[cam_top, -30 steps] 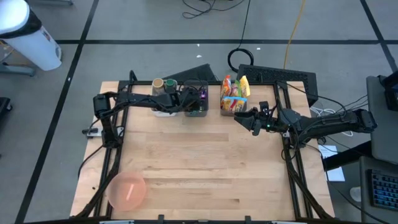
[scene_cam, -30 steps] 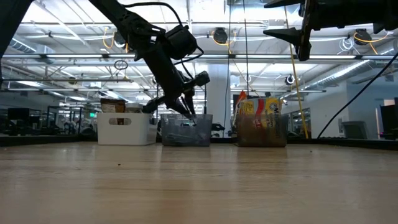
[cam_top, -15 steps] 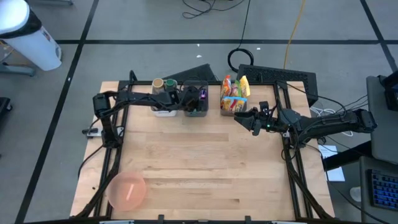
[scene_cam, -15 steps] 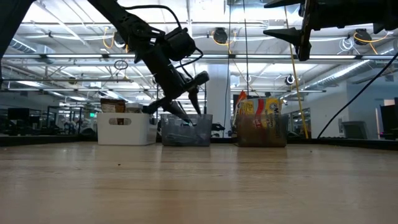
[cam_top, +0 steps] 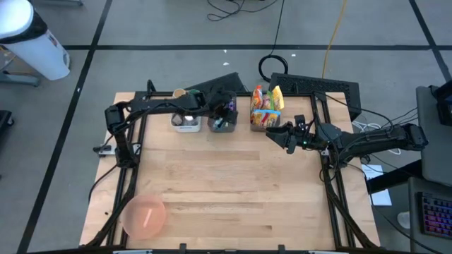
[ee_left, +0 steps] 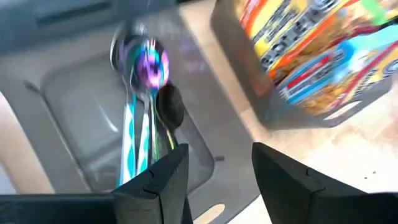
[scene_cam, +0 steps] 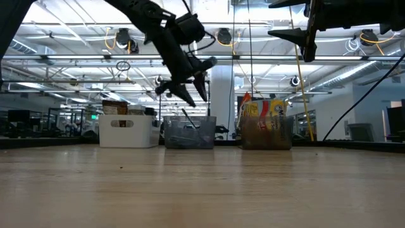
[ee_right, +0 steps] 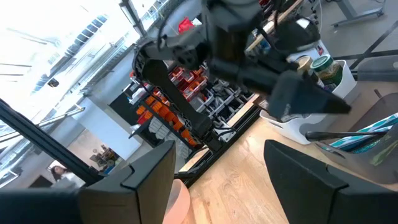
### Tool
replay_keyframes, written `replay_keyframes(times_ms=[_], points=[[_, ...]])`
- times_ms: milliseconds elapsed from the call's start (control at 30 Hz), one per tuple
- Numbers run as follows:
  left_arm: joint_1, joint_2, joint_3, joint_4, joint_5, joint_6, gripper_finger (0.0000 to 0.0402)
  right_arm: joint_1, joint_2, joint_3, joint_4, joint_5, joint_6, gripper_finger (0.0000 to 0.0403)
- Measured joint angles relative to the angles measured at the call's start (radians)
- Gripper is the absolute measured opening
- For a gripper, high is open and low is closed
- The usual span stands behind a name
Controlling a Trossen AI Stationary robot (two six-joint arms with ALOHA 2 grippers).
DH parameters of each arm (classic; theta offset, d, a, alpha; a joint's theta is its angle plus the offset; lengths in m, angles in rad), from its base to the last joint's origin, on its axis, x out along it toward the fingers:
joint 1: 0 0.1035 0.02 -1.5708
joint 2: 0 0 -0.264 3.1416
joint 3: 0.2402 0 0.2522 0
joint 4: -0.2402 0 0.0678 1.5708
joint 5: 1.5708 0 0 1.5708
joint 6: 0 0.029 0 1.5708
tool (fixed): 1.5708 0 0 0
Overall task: Pick & Place Food Item
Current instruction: Return to Home Position
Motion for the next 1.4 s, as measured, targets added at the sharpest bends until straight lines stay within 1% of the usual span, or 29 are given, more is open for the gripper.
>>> replay_keyframes(times_ms=[133, 233, 333, 433, 600, 700, 800, 967, 1033, 1133, 1267, 1400], points=[[0.0, -0.002, 0.089, -0.068, -0.009, 0.085, 0.0184, 0.0, 0.0, 0.0, 0.0, 0.0, 0.0, 0.0238], [0.0, -0.002, 0.149, -0.08, 0.013, 0.131, 0.0184, 0.0, 0.0, 0.0, 0.0, 0.0, 0.0, 0.0238], [0.0, -0.002, 0.202, -0.081, 0.067, 0.167, 0.0184, 0.0, 0.0, 0.0, 0.0, 0.0, 0.0, 0.0238], [0.0, -0.002, 0.245, -0.099, 0.142, 0.218, 0.0184, 0.0, 0.0, 0.0, 0.0, -0.002, 0.001, 0.0238], [0.0, -0.002, 0.285, -0.248, 0.216, 0.257, 0.0184, 0.0, 0.0, 0.0, 0.001, -0.002, 0.002, 0.0238], [-0.005, -0.009, 0.287, -0.294, 0.272, 0.278, 0.0184, 0.0, 0.0, 0.0, 0.016, -0.003, -0.001, 0.0238], [-0.027, -0.038, 0.287, -0.269, 0.322, 0.311, 0.0184, 0.0, -0.002, 0.0, 0.05, -0.018, -0.036, 0.0238], [-0.058, -0.128, 0.287, -0.161, 0.329, 0.341, 0.0184, -0.015, -0.048, 0.0, 0.101, -0.055, -0.109, 0.0231], [-0.064, -0.176, 0.287, -0.1, 0.348, 0.365, 0.0184, -0.024, -0.084, 0.001, 0.085, -0.056, -0.133, 0.0218], [-0.066, -0.244, 0.287, -0.038, 0.393, 0.397, 0.0184, -0.036, -0.148, 0.001, 0.057, -0.056, -0.176, 0.0186], [-0.053, -0.325, 0.286, -0.038, 0.417, 0.426, 0.0184, -0.068, -0.239, 0.001, 0.019, -0.085, -0.219, 0.0125], [-0.037, -0.408, 0.26, -0.011, 0.478, 0.445, 0.0184, -0.118, -0.342, 0.001, -0.03, -0.156, -0.225, 0.0053]])
